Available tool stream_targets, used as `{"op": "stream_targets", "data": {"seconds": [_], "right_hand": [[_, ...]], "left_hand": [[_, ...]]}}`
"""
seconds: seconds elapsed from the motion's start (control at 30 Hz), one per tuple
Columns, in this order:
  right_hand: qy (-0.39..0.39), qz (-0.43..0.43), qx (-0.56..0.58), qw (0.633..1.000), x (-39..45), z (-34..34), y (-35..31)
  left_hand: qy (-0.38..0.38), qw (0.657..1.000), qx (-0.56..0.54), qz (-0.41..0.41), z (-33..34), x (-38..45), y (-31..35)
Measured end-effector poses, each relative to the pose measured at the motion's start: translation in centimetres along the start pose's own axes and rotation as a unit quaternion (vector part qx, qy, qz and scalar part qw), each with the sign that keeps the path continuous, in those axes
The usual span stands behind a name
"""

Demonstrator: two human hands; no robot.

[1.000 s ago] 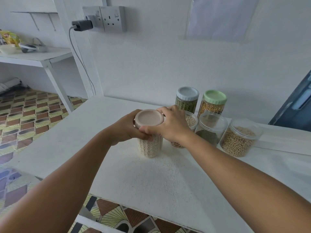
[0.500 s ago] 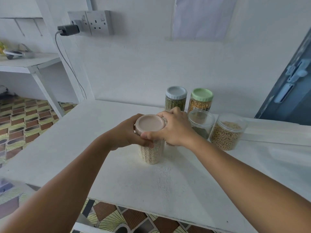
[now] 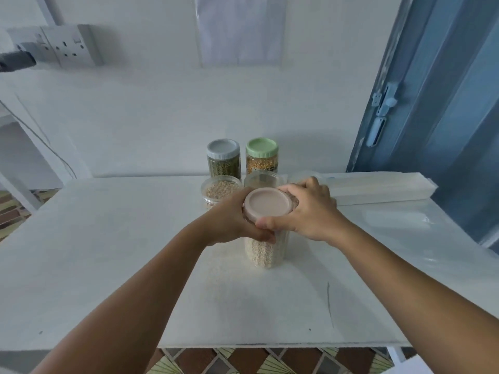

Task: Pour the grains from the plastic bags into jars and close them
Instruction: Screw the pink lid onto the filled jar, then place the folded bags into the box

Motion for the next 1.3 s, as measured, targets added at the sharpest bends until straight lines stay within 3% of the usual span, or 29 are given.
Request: {"op": "stream_targets", "data": {"seconds": [0.23, 0.4, 0.6, 0.7, 0.9, 1.1, 1.3], "right_hand": [[-0.009, 0.026, -0.008, 1.0, 0.0, -3.1, 3.5], [0.076, 0.058, 0.069, 0.993, 2.3, -5.0, 7.2], [-0.039, 0.08, -0.056, 0.994, 5.4, -3.7, 9.4], [-0.061, 0.081, -0.051, 0.994, 6.5, -2.6, 10.4], [-0.009, 0.043, -0.065, 0.997, 6.3, -2.3, 11.0], [0.011, 0.046, -0.124, 0.991, 2.9, -3.9, 11.7], [0.032, 0.081, -0.103, 0.991, -1.4, -4.9, 12.4]], "left_hand": [[-0.031, 0.999, 0.023, 0.025, 2.7, 2.7, 2.7], [0.028, 0.979, 0.2, -0.005, 0.9, 2.1, 2.9], [0.014, 0.941, 0.336, 0.043, 0.9, 2.2, 6.2], [0.01, 0.939, 0.344, 0.024, 1.0, 2.5, 5.9], [0.002, 0.94, 0.341, 0.027, 1.2, 2.5, 5.9], [0.002, 0.934, 0.356, 0.029, 1.3, 2.8, 5.7], [0.016, 0.928, 0.372, 0.012, 1.9, 3.5, 5.7]]}}
Point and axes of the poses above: each hand's wrist, its own x-axis towards the middle knuckle, its own z-axis out of the palm, y = z × x, the point moved 7 cm from there along x, towards the middle knuckle, and after that the axes turned 9 degrees about x, right-handed, at the moved point
